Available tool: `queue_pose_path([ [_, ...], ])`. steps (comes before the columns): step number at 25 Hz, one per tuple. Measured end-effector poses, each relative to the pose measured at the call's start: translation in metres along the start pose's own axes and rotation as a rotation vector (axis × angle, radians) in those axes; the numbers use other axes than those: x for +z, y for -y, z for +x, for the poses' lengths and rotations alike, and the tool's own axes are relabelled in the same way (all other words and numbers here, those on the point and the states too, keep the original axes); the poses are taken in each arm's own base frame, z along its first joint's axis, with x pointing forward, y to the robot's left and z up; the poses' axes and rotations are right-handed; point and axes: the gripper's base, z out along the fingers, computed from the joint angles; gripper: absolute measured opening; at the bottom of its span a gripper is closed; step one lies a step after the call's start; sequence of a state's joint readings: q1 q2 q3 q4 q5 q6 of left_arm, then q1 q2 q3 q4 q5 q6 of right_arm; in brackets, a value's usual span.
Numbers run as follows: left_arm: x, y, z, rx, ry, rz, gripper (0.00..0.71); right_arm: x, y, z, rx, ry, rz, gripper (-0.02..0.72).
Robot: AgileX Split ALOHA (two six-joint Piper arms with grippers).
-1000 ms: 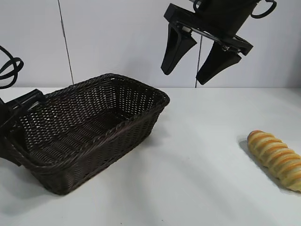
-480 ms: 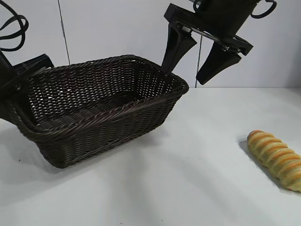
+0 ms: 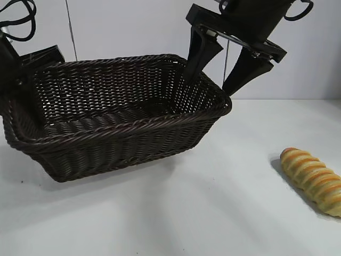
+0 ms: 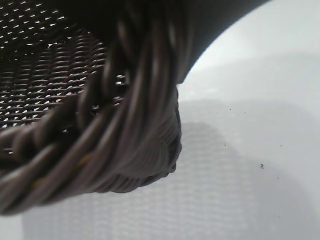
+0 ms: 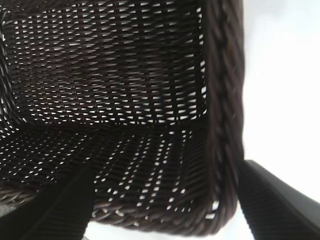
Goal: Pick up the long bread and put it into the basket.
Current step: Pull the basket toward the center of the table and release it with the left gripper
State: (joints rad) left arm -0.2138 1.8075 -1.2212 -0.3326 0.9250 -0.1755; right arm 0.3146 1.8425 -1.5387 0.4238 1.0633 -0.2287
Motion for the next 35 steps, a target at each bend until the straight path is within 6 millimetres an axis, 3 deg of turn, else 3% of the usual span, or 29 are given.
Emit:
queue_pose_path([
  [11, 0.023, 0.017, -0.045, 0.194, -0.106, 0.038, 0.103, 0.0, 0.0, 0.0, 0.0, 0.0, 0.0, 0.57],
  [23, 0.051, 0.012, -0.051, 0.197, -0.135, 0.037, 0.103, 0.0, 0.0, 0.0, 0.0, 0.0, 0.0, 0.57],
  [35, 0.052, 0.012, -0.053, 0.196, -0.104, 0.038, 0.103, 0.0, 0.0, 0.0, 0.0, 0.0, 0.0, 0.57],
])
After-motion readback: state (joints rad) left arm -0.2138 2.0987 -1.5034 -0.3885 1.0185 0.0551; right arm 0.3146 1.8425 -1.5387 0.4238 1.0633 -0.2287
